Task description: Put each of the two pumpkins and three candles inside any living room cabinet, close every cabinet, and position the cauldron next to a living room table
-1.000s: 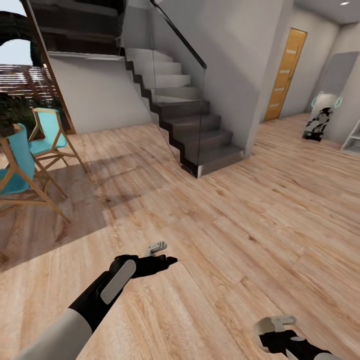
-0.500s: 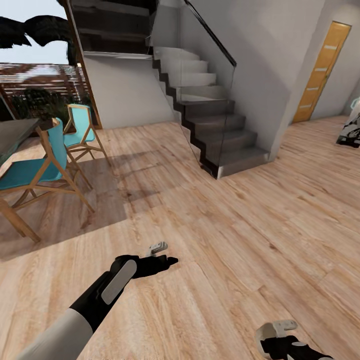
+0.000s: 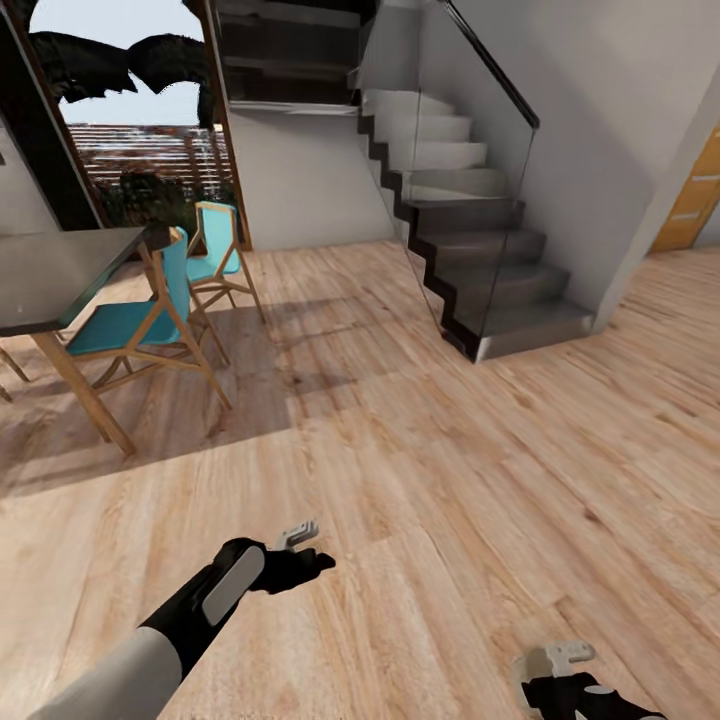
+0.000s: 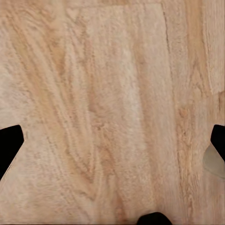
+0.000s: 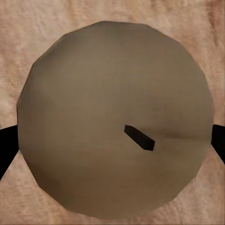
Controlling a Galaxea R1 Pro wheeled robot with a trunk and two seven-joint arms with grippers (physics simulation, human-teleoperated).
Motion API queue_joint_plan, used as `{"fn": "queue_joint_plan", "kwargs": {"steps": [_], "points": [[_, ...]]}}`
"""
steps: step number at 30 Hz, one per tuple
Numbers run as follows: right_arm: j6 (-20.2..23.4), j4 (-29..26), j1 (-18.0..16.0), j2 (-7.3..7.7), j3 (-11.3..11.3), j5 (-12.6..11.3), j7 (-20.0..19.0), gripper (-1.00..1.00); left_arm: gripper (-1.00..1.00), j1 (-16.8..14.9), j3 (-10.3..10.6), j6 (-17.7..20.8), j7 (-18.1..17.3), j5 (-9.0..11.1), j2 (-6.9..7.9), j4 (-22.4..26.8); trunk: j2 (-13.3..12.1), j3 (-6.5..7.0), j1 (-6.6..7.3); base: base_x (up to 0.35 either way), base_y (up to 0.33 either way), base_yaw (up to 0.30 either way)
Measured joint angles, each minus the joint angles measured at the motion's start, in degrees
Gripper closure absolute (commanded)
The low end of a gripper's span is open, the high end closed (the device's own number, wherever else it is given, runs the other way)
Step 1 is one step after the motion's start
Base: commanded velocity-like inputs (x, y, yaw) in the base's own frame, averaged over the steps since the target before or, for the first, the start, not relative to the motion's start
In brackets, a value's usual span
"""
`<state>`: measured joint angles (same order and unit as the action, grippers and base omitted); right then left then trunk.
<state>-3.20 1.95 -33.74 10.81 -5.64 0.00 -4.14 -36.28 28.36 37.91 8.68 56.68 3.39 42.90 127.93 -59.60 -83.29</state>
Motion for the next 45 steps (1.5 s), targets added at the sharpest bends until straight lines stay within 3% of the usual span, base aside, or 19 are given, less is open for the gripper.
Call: {"fn": "queue_joint_plan", "kwargs": {"steps": [2, 6, 10, 12, 14, 20, 25, 38, 45], "points": [[-0.01, 0.00, 0.00, 0.00, -0.01, 0.00, -0.01, 1.00, -1.00, 0.04, 0.19, -0.01, 0.04, -0.06, 0.00, -1.30, 0.00, -0.07, 0.00, 0.000, 0.000, 0.277], [0.02, 0.00, 0.01, -0.01, -0.02, 0.00, -0.02, 1.00, -1.00, 0.07, 0.43, -0.82, 0.04, -1.28, -0.12, -8.71, 0.00, -0.20, 0.00, 0.000, 0.000, 0.277], [-0.03, -0.05, 0.06, -0.06, -0.03, 0.06, -0.03, 1.00, -1.00, 0.09, 0.37, -5.29, 0.03, -6.45, -0.41, -13.43, 0.00, -0.34, 0.00, 0.000, 0.000, 0.277], [-0.04, -0.25, 0.08, -0.11, -0.12, 0.12, -0.03, 1.00, -1.00, 0.15, 0.32, -8.93, -0.22, -10.49, -1.82, -19.55, 0.00, -0.41, 0.00, 0.000, 0.000, 0.277], [-0.09, -0.40, 0.09, -0.44, -0.17, 0.19, -0.04, 1.00, -1.00, 0.16, 0.30, -12.30, -0.41, -11.89, -2.38, -23.87, 0.00, -0.47, 0.00, 0.000, 0.000, 0.277], [-0.35, -0.74, 0.09, -1.23, -0.21, 0.14, -0.03, 1.00, -1.00, 0.40, 0.30, -18.76, -0.57, -12.54, -2.44, -33.35, 0.00, -0.68, 0.00, 0.000, 0.000, 0.277], [-0.40, -0.61, 0.09, -1.27, -0.11, 0.09, 0.03, 1.00, -1.00, 0.83, 0.29, -24.65, -0.61, -12.49, -2.56, -38.39, 0.00, -0.85, 0.00, 0.000, 0.000, 0.277], [-0.40, -0.26, 0.21, -1.31, -0.03, 0.09, 0.06, 1.00, -1.00, 3.76, 0.20, -29.44, -0.86, -12.46, -2.51, -39.73, 0.00, -1.28, 0.00, 0.000, 0.000, 0.277], [-0.50, -0.12, 0.26, -1.32, -0.02, 0.09, 0.13, 1.00, -1.00, 4.53, 0.19, -29.70, -0.86, -12.38, -2.47, -41.20, 0.00, -1.52, 0.00, 0.000, 0.000, 0.277]]}}
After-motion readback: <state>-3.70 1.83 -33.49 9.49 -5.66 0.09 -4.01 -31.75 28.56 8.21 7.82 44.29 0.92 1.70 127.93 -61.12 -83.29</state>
